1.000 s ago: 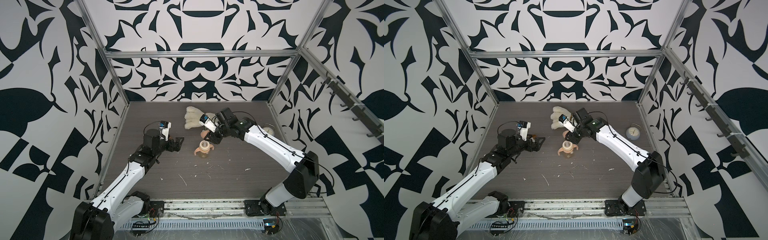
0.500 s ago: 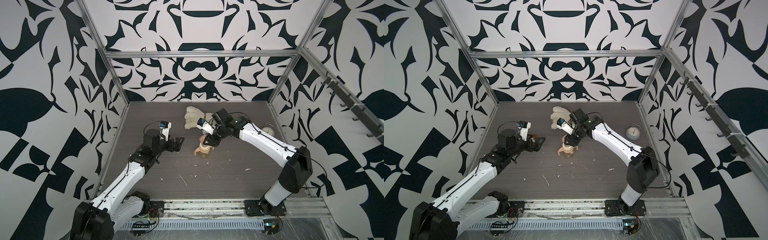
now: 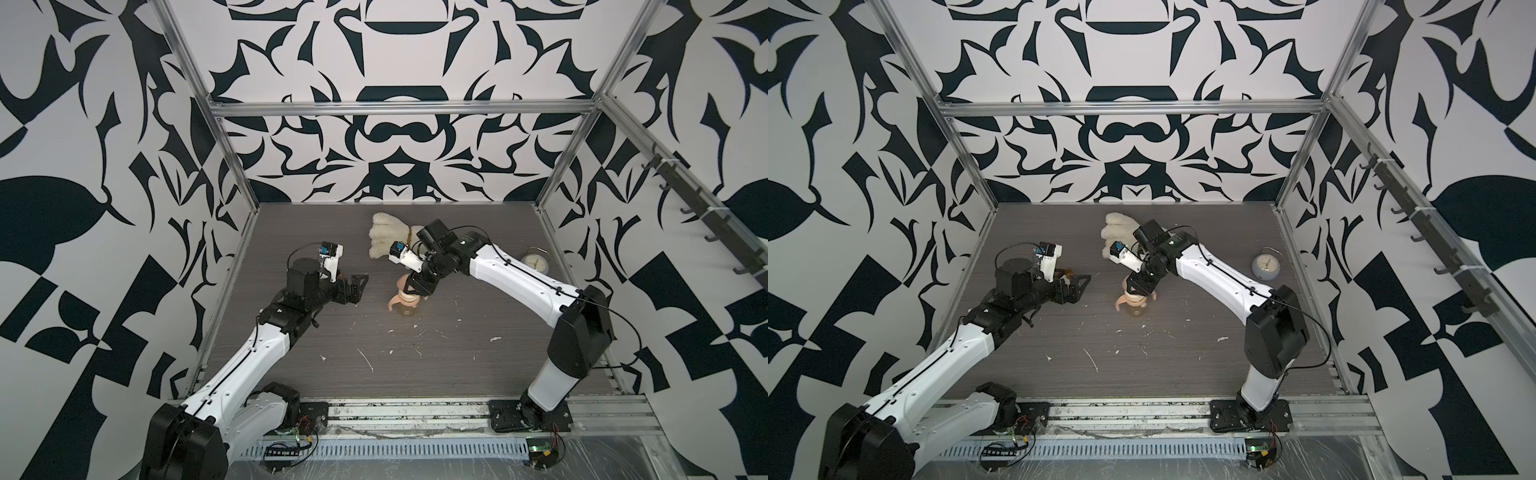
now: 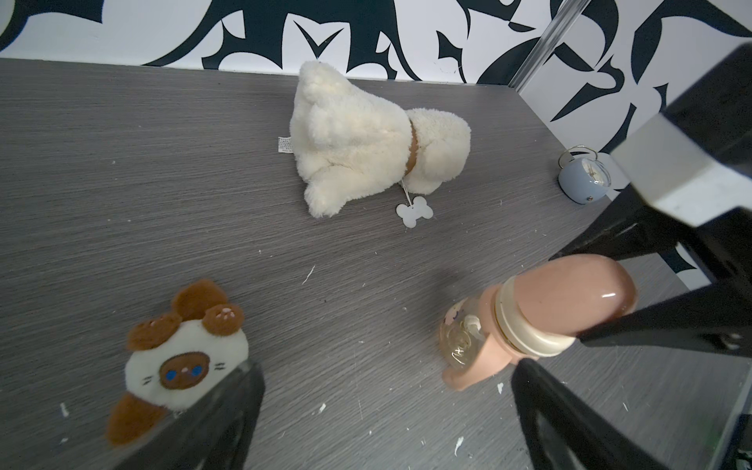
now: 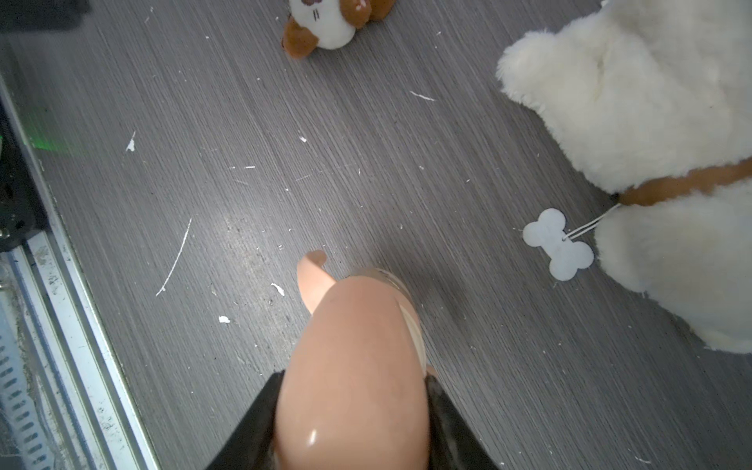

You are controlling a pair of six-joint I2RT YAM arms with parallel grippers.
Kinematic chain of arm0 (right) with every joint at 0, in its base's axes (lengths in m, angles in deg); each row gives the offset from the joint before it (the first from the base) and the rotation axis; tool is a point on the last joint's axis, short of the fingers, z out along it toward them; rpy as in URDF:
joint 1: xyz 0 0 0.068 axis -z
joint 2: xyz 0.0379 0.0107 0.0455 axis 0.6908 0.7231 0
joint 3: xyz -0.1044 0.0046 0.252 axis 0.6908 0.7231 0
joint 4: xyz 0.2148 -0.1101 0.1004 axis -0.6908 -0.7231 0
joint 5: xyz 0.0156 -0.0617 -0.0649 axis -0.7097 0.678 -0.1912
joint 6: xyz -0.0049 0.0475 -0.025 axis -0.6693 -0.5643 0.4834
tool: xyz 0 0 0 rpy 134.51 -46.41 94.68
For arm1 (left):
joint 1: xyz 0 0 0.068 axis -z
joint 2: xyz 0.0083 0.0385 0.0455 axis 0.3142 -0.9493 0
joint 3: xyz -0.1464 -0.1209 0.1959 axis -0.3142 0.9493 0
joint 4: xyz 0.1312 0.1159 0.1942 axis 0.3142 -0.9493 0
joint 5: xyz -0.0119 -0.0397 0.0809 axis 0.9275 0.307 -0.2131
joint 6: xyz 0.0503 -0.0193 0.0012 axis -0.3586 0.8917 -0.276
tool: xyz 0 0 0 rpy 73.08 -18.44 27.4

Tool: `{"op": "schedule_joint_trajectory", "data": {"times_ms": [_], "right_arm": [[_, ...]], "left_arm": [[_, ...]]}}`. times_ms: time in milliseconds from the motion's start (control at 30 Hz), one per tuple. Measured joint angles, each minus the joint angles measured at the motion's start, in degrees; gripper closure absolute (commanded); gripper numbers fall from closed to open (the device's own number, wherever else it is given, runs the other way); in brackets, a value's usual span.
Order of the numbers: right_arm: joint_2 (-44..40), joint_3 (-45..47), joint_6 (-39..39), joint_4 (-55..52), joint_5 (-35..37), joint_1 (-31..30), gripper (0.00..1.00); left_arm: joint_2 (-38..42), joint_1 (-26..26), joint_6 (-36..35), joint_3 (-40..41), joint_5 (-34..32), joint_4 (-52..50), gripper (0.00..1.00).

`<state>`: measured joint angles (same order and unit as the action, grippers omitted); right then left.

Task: Assemble the baby bottles
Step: Close the lid on the baby bottle.

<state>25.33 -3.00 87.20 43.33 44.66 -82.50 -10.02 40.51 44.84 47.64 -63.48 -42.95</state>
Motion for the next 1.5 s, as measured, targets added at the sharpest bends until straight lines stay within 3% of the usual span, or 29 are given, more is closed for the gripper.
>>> {"op": "schedule_joint_trajectory", "data": {"times_ms": [1500], "right_arm": [[1.1, -2.1, 1.4, -1.9, 3.4, -1.8, 0.5]], "left_arm": [[-0.4, 0.0, -0.7, -1.0, 0.0, -0.6, 0.01]]}}
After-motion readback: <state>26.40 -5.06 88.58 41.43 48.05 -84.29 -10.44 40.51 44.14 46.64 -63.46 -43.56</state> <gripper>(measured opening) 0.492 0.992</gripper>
